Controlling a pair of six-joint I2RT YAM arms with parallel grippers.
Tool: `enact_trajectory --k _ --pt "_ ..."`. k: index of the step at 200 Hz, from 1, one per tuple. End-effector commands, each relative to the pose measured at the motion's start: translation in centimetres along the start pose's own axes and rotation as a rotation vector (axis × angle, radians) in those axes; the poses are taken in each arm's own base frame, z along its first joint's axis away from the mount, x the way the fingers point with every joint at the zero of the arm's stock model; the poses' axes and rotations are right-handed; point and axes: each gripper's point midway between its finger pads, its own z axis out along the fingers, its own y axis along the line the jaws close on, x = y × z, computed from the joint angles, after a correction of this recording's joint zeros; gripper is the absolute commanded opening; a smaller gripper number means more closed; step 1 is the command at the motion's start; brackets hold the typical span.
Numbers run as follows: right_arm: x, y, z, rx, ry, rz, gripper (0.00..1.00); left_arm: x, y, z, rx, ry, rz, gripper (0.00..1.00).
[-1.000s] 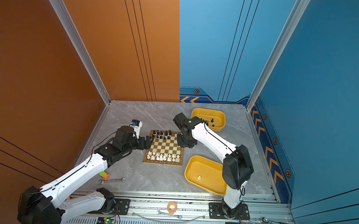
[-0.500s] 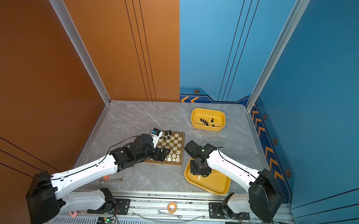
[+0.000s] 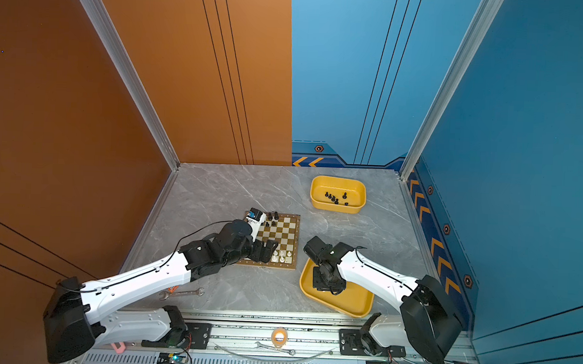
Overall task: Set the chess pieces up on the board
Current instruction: 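Lower the right gripper and close on the last white piece in the tub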
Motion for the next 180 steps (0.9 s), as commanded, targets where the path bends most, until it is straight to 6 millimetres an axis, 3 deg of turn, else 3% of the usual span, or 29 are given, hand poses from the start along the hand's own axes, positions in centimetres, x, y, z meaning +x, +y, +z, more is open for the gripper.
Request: enact_trajectory --k 1,145,180 --pt "-0.12 0.03 0.53 -0.012 0.010 -0.013 0.29 -0.97 -0.15 -0.27 -0.024 -0.013 0.002 0.94" --pt "0.51 0.17 1.42 -0.032 0.038 0.008 0.24 -1.37 -0.29 0.42 -0.031 0.002 0.023 0.94" --pt "0.39 0.03 1.42 -0.017 0.037 0.005 0.18 -1.26 -0.16 0.53 -0.032 0.006 0.021 0.94"
